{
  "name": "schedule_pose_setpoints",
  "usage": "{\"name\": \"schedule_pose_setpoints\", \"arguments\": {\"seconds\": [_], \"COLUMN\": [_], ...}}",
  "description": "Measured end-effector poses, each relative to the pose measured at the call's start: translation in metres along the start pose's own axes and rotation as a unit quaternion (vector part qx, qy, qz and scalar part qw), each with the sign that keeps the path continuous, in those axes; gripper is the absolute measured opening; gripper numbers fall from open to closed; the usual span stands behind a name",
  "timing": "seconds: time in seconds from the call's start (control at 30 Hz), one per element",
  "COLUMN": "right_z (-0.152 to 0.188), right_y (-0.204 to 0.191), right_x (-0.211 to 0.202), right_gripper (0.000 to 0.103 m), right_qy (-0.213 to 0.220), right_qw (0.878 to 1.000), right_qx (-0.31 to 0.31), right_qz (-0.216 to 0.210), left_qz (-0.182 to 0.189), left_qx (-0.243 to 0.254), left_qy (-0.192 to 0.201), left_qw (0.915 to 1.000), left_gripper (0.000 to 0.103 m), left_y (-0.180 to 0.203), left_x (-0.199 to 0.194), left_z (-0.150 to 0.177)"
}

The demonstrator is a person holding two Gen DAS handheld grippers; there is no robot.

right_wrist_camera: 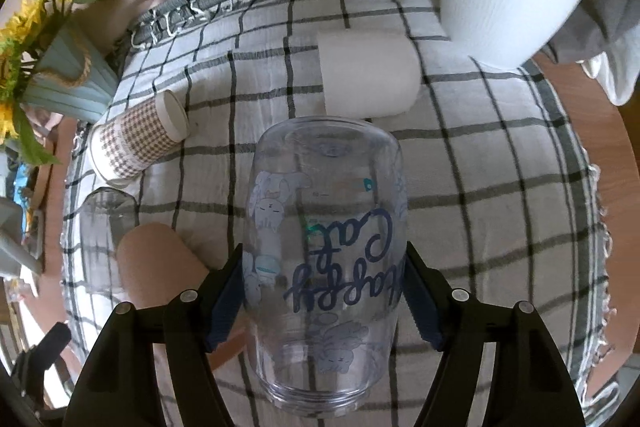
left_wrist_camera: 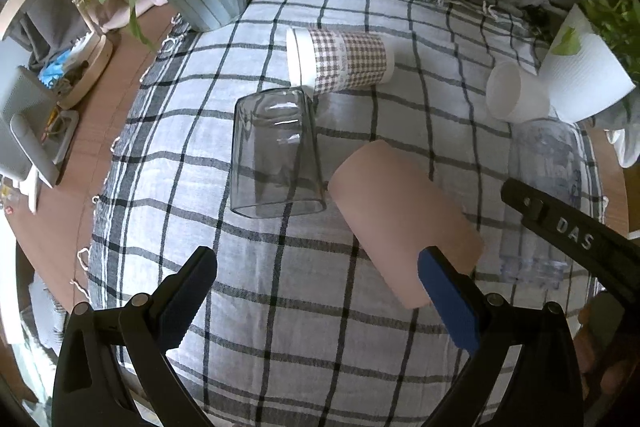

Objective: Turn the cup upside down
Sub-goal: 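Lift the clear cup with the right gripper and rotate it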

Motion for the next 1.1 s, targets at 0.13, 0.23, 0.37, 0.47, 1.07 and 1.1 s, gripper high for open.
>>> {"name": "schedule_pose_setpoints", "arguments": {"seconds": [0.13,0.23,0.37,0.47,1.07,1.1], "right_z": [0.016,0.034,0.06,0.078,0.15,0.151], "right_y": [0.004,0.005,0.003,-0.004,-0.098,-0.104], "right_x": [-0.018,-0.03,-0.041,-0.046,-0.008,-0.005], "right_gripper": [0.072,0.072,0.072,0.072,0.072,0.072], "right_qy": [0.005,0.005,-0.001,-0.006,-0.074,-0.075], "right_qw": [1.0,1.0,1.0,0.999,0.997,0.996], "right_qx": [0.008,0.016,0.024,0.032,0.004,0.002], "right_qz": [-0.001,-0.001,-0.006,-0.01,-0.037,-0.039], "left_qz": [0.007,0.009,0.01,0.008,-0.013,-0.016], "left_qx": [0.007,0.012,0.018,0.02,-0.003,-0.008], "left_qy": [0.005,0.007,0.009,0.007,-0.046,-0.048], "left_qw": [0.9999,0.9999,0.9997,0.9997,0.9988,0.9987], "left_gripper": [0.102,0.102,0.102,0.102,0.102,0.102], "left_y": [-0.003,-0.008,-0.021,-0.034,-0.135,-0.141], "left_x": [-0.008,-0.012,-0.016,-0.014,0.023,0.025], "left_z": [0.007,0.012,0.022,0.03,0.064,0.065]}}
Point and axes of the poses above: each gripper's, at about its wrist camera, not at the fingertips, and x roughly the way its jaws point, y to its right, z to its underside, the point moved 7 cm from there along x, roughly the way its jaws point, and after that the axes turned 7 degrees about -y, right-handed, at the moved point
